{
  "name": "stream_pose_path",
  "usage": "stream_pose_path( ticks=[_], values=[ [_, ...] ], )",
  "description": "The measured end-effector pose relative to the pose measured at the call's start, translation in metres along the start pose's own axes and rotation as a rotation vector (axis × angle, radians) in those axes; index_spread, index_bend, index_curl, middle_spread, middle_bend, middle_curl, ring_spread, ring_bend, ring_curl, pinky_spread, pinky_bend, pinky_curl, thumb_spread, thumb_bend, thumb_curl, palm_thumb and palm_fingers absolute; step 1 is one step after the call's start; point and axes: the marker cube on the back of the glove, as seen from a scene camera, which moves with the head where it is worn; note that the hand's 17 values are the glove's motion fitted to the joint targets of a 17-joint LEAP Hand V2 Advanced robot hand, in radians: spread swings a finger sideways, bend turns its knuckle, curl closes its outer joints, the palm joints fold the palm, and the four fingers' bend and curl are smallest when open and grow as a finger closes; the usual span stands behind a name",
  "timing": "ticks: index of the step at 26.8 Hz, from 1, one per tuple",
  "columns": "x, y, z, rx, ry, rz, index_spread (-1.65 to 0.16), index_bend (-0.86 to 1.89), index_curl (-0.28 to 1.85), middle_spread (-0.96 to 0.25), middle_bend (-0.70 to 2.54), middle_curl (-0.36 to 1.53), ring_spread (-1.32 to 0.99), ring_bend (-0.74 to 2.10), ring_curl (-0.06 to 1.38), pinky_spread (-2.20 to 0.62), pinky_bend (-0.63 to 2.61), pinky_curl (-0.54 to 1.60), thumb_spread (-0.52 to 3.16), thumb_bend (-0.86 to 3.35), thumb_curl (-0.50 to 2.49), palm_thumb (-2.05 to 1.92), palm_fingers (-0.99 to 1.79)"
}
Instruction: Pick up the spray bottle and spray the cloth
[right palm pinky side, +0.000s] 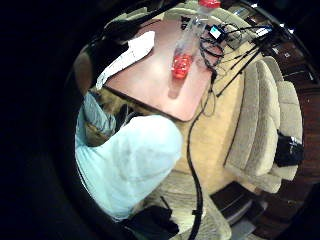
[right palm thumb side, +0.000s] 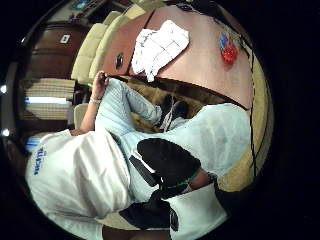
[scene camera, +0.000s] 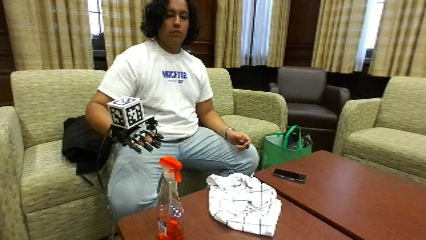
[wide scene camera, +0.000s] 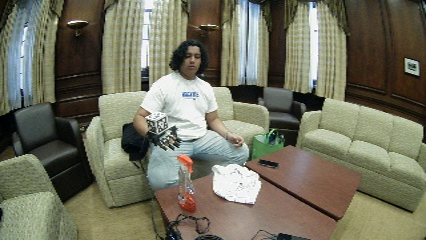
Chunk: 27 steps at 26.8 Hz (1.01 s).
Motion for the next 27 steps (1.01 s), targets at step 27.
stream_pose_path(
  ticks=[27],
  values=[
    [0.020, -0.006, 0.001, -0.007, 0.031, 0.073, -0.43, 0.15, 0.21, -0.18, 0.21, 0.26, -0.12, 0.40, 0.24, 0.25, 0.33, 0.25, 0.91, -0.02, 0.22, 0.29, 0.35]
  ],
)
